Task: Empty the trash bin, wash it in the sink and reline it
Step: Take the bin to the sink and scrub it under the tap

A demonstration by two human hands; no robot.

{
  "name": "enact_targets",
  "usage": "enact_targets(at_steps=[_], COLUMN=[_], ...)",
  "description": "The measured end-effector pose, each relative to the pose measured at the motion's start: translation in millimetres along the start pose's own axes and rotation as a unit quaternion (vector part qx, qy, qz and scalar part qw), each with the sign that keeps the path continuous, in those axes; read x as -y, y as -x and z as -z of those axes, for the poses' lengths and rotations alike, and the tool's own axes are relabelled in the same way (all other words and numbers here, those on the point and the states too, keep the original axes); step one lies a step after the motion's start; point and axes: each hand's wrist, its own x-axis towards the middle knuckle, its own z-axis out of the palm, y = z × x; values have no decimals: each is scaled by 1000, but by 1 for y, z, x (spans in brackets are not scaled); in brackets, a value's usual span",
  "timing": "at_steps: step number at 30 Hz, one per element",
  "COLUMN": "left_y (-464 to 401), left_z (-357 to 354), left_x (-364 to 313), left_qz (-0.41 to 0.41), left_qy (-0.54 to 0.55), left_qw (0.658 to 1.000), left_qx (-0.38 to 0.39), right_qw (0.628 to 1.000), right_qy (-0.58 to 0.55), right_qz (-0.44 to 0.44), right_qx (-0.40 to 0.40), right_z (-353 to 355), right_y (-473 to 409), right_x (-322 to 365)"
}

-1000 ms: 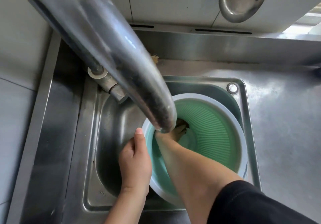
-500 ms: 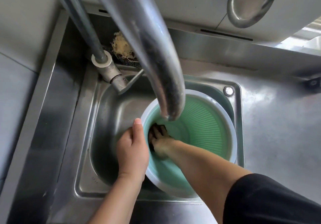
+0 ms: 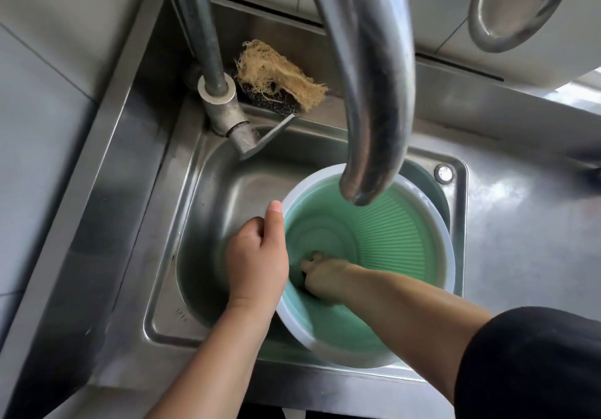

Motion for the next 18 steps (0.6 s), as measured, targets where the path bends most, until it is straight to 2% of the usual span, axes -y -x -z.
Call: enact_targets(at_steps=[3, 7, 10, 15, 18], left_y=[0, 1, -1, -2, 0], left_z=[0, -8, -11, -11, -11], left_x=[-3, -7, -8, -9, -9], left_qz=[-5, -13, 0, 6, 7], left_qy=[-12, -23, -21, -7, -3], left_qw=[1000, 999, 999, 999, 999], left_qx=[9, 30, 38, 33, 40], right_qw=[999, 990, 980, 961, 952], right_qy=[27, 51, 84, -47, -86], right_qz=[-1, -114, -154, -224, -220], right_qx=[-29, -60, -92, -154, -194], right_z=[-10, -10, -2, 9, 8], right_y=[-1, -3, -5, -6, -7], right_x=[-10, -24, -36, -47, -49])
